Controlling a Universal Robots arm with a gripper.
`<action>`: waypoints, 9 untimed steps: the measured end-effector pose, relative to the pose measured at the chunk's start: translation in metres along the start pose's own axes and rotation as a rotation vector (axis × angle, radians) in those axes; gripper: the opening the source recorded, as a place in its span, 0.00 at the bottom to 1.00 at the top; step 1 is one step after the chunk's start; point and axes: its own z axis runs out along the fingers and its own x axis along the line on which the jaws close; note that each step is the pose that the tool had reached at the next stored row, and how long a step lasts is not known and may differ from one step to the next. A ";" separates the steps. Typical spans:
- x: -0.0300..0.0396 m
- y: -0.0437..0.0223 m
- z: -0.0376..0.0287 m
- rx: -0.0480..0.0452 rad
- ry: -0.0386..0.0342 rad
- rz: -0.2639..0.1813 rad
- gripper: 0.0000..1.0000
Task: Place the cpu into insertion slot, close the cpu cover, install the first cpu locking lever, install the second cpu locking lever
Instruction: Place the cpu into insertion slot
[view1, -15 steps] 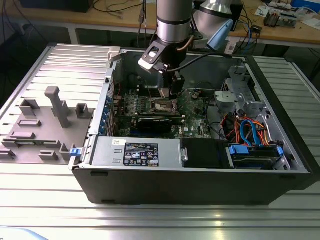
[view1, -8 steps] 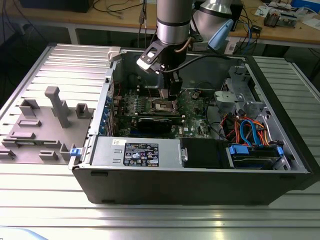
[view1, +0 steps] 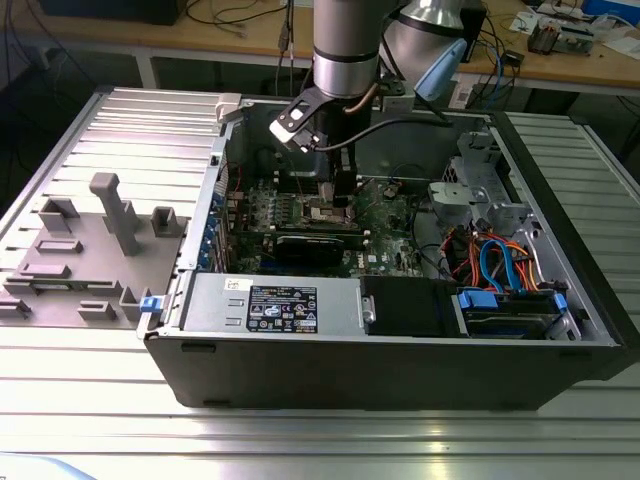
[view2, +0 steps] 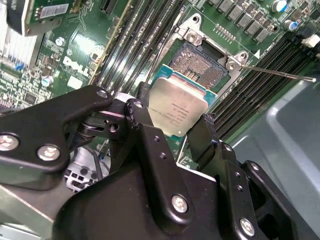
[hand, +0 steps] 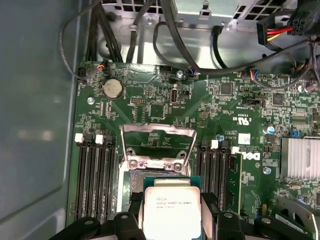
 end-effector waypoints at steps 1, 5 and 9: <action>0.0001 -0.0001 0.0010 -0.0007 -0.0006 0.009 0.54; 0.0003 -0.0001 0.0027 -0.0125 -0.0041 0.028 0.54; 0.0004 -0.0002 0.0028 -0.0126 -0.0043 0.028 0.54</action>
